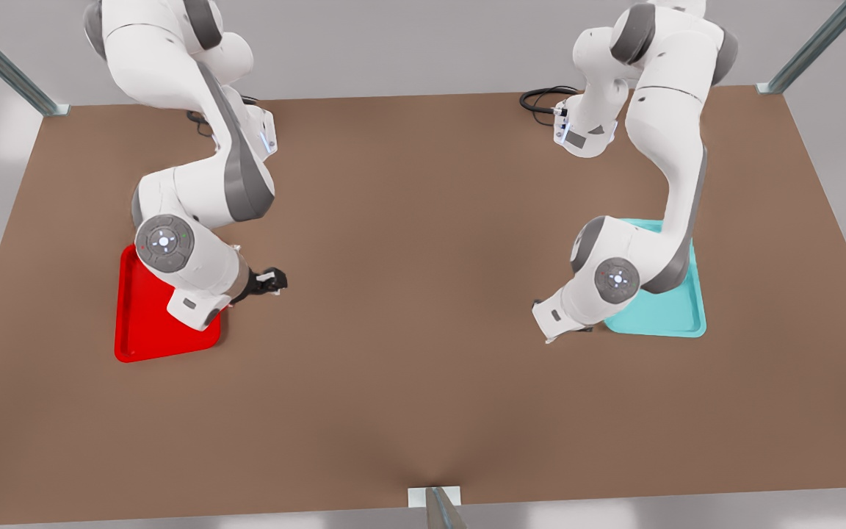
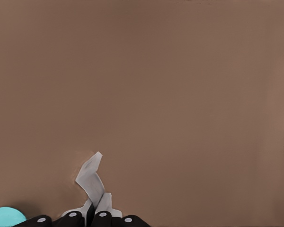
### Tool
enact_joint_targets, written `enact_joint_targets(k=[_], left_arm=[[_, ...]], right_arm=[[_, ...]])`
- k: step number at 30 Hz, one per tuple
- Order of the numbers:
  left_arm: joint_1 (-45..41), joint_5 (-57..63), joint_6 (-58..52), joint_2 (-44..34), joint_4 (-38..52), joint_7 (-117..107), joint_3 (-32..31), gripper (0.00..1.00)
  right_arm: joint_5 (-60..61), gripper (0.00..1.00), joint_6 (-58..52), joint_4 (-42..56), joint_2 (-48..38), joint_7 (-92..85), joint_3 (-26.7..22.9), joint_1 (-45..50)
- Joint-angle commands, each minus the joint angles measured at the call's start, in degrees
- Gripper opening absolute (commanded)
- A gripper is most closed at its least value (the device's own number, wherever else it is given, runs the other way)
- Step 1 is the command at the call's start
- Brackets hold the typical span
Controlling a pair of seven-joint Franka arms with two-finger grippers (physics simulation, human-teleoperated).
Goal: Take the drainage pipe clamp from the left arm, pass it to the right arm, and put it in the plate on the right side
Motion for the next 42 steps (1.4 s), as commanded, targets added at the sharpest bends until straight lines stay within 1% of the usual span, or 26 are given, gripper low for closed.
enact_joint_targets(k=[1, 3, 5, 8, 9, 10, 13, 15, 20, 22, 24, 27, 31, 32, 34, 36, 37, 39, 42], left_arm=[[-0.86, -1.97, -8.88, 3.36, 4.06, -63.9, -2.96, 0.21], [-2.7, -1.97, -8.53, 6.61, 8.37, -77.59, -5.42, 0.21], [-5.95, -1.97, -5.73, 8.19, 10.13, -92.62, -5.86, 0.21], [-10.88, -1.88, 1.66, 9.95, 11.27, -109.59, -5.77, 0.21], [-12.73, -1.88, 1.75, 12.41, 14.79, -115.32, -5.86, 0.21], [-13.43, -1.88, 1.84, 13.03, 15.76, -117.43, -5.86, 0.21], [-13.69, -1.88, 1.84, 12.94, 15.84, -117.52, -5.77, 0.21], [-13.61, -1.88, 3.77, 12.94, 16.2, -117.78, -5.68, 0.21], [-13.78, -1.79, 4.3, 14.34, 18.83, -119.19, -5.68, 0.21], [-13.78, -1.7, 4.3, 14.61, 19.27, -119.28, -5.68, 0.21], [-13.78, -1.88, 5.44, 14.78, 19.45, -121.21, -5.68, 0.21], [-13.78, -1.97, 6.32, 14.7, 19.54, -128.41, -5.86, 0.21], [-13.78, -1.62, 7.46, 14.52, 19.45, -128.33, -5.77, 0.21], [-14.92, -0.74, 7.73, 14.61, 19.45, -126.13, -5.86, 0.21], [-15.62, -0.3, 6.94, 14.43, 19.45, -119.73, -5.95, 0.21], [-15.89, -0.21, 3.51, 14.43, 19.54, -115.5, -5.95, 0.21], [-15.98, -0.38, 2.72, 14.43, 19.45, -115.85, -5.95, 0.21], [-15.89, -0.39, 2.45, 14.43, 19.62, -123.93, -5.86, 0.21], [-15.89, -0.21, 2.81, 14.61, 19.62, -128.24, -5.6, 0.21]], right_arm=[[2.85, 1.0, 10.26, -0.29, 1.22, 5.42, 0.02, 1.98], [4.94, 0.99, 14.48, -3.53, 1.05, 9.64, 0.02, 3.48], [7.42, 0.99, 16.59, -6.52, 0.17, 9.99, 0.02, 3.56], [9.26, 0.99, 21.16, -9.34, -0.01, 9.99, 0.02, 4.27], [9.97, 0.99, 21.87, -9.78, -0.01, 9.99, 0.02, 4.53], [10.06, 0.99, 22.31, -9.78, 0.08, 9.99, 0.02, 4.53], [10.14, 1.0, 22.22, -10.22, -0.01, 9.99, 0.02, 4.53], [10.14, 1.0, 22.22, -10.31, -0.01, 9.91, 0.02, 4.53], [10.41, 1.0, 22.75, -10.48, 0.52, 9.91, 0.37, 5.23], [11.55, 1.0, 25.21, -10.57, 1.22, 9.91, 0.46, 7.08], [13.04, 1.0, 30.12, -10.4, 3.68, 9.99, 0.46, 9.36], [14.27, 1.0, 33.38, -10.57, 5.27, 9.91, 0.46, 11.91], [14.54, 1.0, 33.91, -11.45, 5.09, 9.82, 0.9, 13.5], [14.89, 1.0, 33.91, -11.19, 5.27, 9.73, 0.9, 13.58], [16.38, 1.0, 34.0, -10.84, 5.79, 9.03, 0.9, 14.02], [16.38, 1.0, 34.44, -10.66, 6.41, 9.03, 0.9, 15.16], [16.73, 1.0, 34.44, -10.66, 6.93, 8.94, 0.9, 15.52], [16.82, 1.0, 34.35, -11.1, 6.67, 8.59, 0.9, 15.34], [17.53, 1.0, 32.33, -13.12, 3.95, 4.46, 0.81, 12.97]])
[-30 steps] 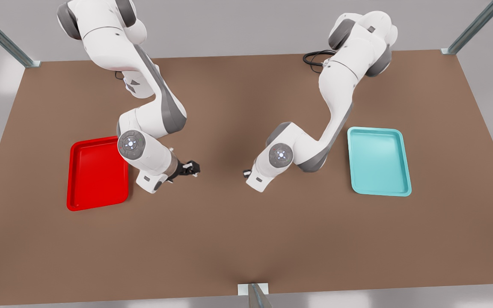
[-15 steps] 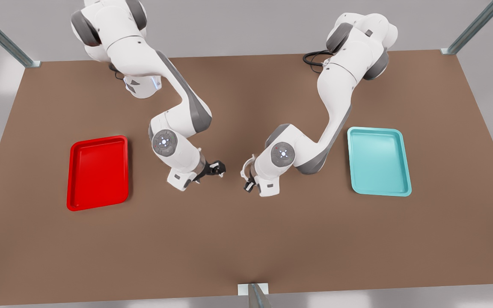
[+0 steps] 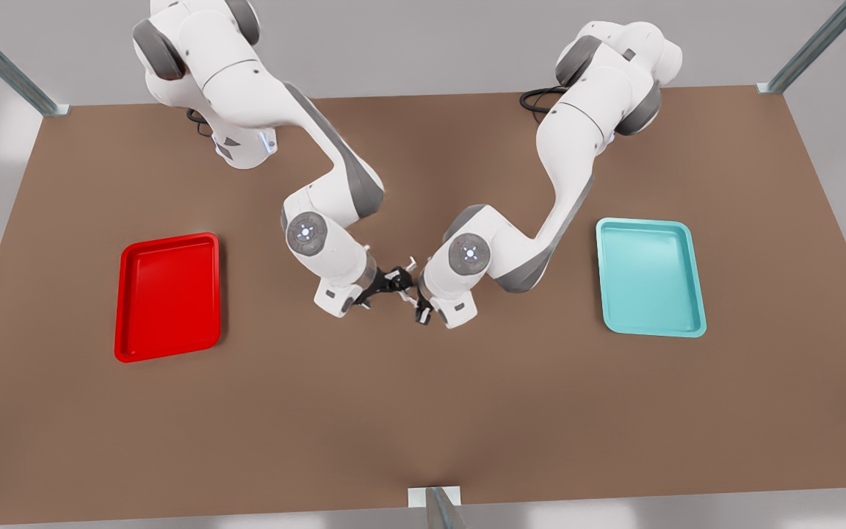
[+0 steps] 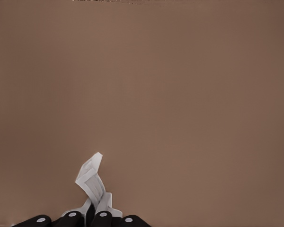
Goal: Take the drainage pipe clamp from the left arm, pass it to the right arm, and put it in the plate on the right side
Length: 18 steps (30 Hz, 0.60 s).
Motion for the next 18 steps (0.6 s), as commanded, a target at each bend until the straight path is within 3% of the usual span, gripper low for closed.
enact_joint_targets(k=[1, 18], left_arm=[[0.02, 0.1, -0.76, -0.11, 0.04, -19.11, 0.04, 0.21], [0.72, -0.17, 4.42, 0.07, 0.83, -25.61, 0.21, 0.21]], right_arm=[[0.63, 1.0, -0.87, -1.35, -1.32, -3.81, -0.04, -0.91], [0.54, 1.0, 3.09, -2.5, 4.92, -4.17, 0.04, 4.27]])
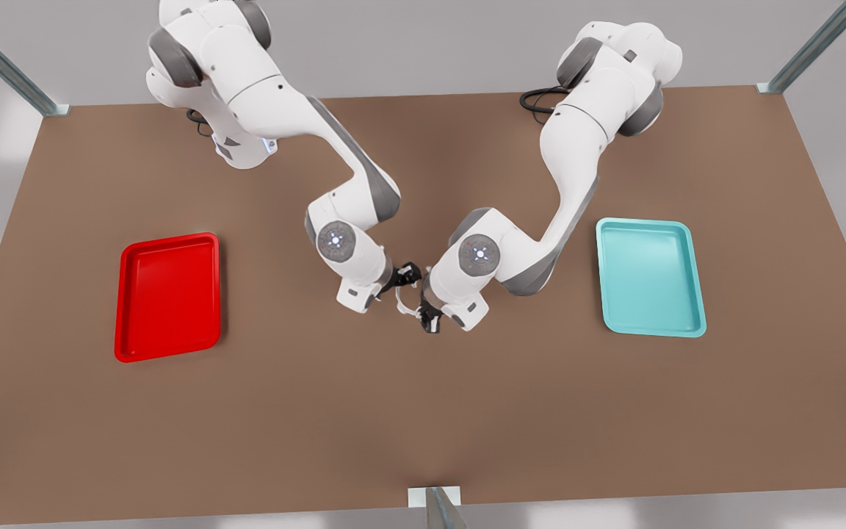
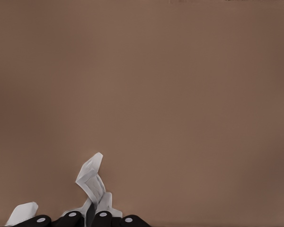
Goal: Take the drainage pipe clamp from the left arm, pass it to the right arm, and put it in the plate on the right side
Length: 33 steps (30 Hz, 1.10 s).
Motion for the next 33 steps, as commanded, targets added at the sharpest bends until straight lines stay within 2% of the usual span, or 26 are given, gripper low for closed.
enact_joint_targets(k=[1, 4, 7, 8, 9, 10, 20, 22, 24, 26, 29, 30, 32, 33], left_arm=[[0.01, 0.08, 0.59, -0.1, 0.02, -10.79, -0.02, 0.21], [0.09, 0.08, 0.41, -0.19, 0.11, -10.78, -0.02, 0.21], [0.09, 0.08, 0.59, -0.28, 0.11, -10.78, -0.02, 0.21], [0.09, 0.08, 0.59, -0.28, 0.11, -10.78, -0.02, 0.21], [0.09, 0.25, 0.76, -0.19, 0.11, -10.52, -0.11, 0.33], [-0.26, 0.69, 0.68, -0.19, 0.29, -10.7, -0.02, 1.0], [0.62, 0.43, -0.99, -0.89, 0.46, -10.52, -0.11, 1.0], [7.73, 0.26, -13.55, -4.58, 0.55, -4.47, -2.12, 1.0], [23.89, 0.69, -29.8, -8.18, 0.72, 16.24, -11.7, 1.0], [32.52, 2.89, -43.44, -8.8, 6.09, 48.69, -11.97, 1.0], [33.49, 16.87, -47.66, -10.56, 6.26, 97.82, -12.06, 1.0], [35.77, 16.87, -49.24, -10.91, 6.18, 113.81, -12.41, 1.0], [38.15, 18.71, -55.47, -14.34, 6.35, 143.07, -12.5, 1.0], [38.33, 18.54, -51.47, -22.38, -1.41, 153.2, -10.75, 1.0]], right_arm=[[0.12, 1.0, 1.68, 0.18, 0.99, -1.64, 0.02, 0.25], [0.21, 0.97, 2.82, 0.71, 2.31, -1.38, 0.02, 1.3], [0.21, 0.47, 2.91, 1.06, 2.22, -1.47, 0.02, 1.3], [0.21, 0.37, 2.82, 1.5, 2.22, -1.47, 0.02, 1.3], [0.21, 0.28, 2.65, 1.67, 2.22, -1.47, 0.02, 1.3], [0.21, 0.21, 2.38, 1.68, 2.14, -1.46, 0.02, 1.3], [-0.23, 0.21, 0.8, 0.45, 1.79, -4.53, -0.07, 0.51], [-0.32, 0.21, -4.29, -2.19, -0.15, -16.57, -0.42, -6.51], [-0.32, 0.21, -10.7, -2.19, -0.24, -29.74, -0.33, -15.82], [-2.42, 0.21, -15.98, -1.93, -1.55, -48.03, -0.86, -25.49], [-9.36, 0.21, -16.78, -1.05, -0.15, -63.16, -1.12, -37.71], [-11.65, 0.21, -17.13, -0.61, -0.59, -64.57, -1.21, -39.74], [-12.62, 0.21, -18.89, -0.17, -0.76, -69.66, -4.99, -40.44], [-13.67, 0.21, -19.33, -0.26, -0.85, -70.64, -6.31, -40.44]])
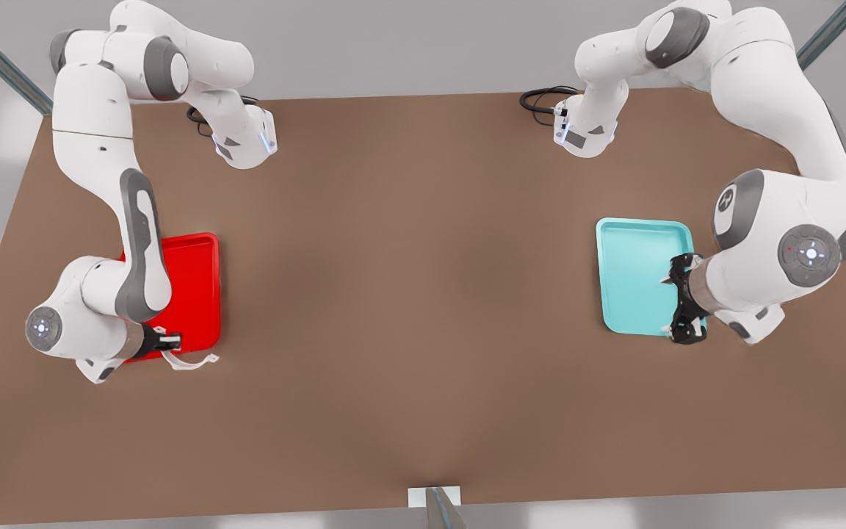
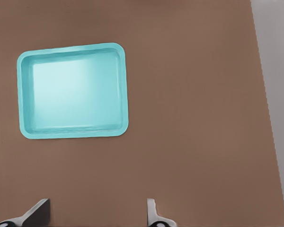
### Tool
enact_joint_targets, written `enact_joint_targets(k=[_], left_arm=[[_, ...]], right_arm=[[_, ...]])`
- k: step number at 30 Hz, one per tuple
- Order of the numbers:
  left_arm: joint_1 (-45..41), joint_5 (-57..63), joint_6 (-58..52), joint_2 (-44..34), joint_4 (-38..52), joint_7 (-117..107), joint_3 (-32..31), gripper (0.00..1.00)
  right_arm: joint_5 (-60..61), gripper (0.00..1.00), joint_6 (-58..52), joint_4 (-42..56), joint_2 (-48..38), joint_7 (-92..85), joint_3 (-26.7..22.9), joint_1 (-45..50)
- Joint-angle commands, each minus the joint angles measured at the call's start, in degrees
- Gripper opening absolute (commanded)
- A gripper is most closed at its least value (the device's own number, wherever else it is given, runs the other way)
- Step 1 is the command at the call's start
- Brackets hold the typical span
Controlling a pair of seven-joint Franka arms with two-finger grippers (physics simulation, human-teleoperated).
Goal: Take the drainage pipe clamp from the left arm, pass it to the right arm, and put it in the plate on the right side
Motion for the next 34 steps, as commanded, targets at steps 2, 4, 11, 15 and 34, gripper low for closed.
enact_joint_targets(k=[2, 4, 11, 15, 34], left_arm=[[-4.52, -5.98, 4.99, -16.31, -20.46, 110.75, 7.43, 1.0], [-1.89, -15.3, 2.61, -14.38, -18.08, 110.4, 7.52, 1.0], [-1.62, -6.16, 1.55, -7.43, -6.3, 110.05, 7.52, 1.0], [-1.54, -6.25, 1.46, -7.34, -6.3, 110.31, 7.52, 1.0], [-1.54, -6.34, 1.11, -7.34, -6.3, 110.4, 7.52, 1.0]], right_arm=[[-6.81, 0.21, -7.39, -0.76, -1.21, -42.0, -3.23, -0.29], [-11.73, 0.21, -6.34, -2.34, -2.09, -42.09, -3.76, -0.38], [-13.41, 0.21, -1.42, -12.45, -5.61, -41.04, -3.76, -0.73], [-12.96, 1.0, -0.27, -14.21, -4.73, -36.47, -3.67, -0.91], [-12.53, 1.0, -28.22, -1.91, -29.78, 16.44, -2.79, 16.85]])
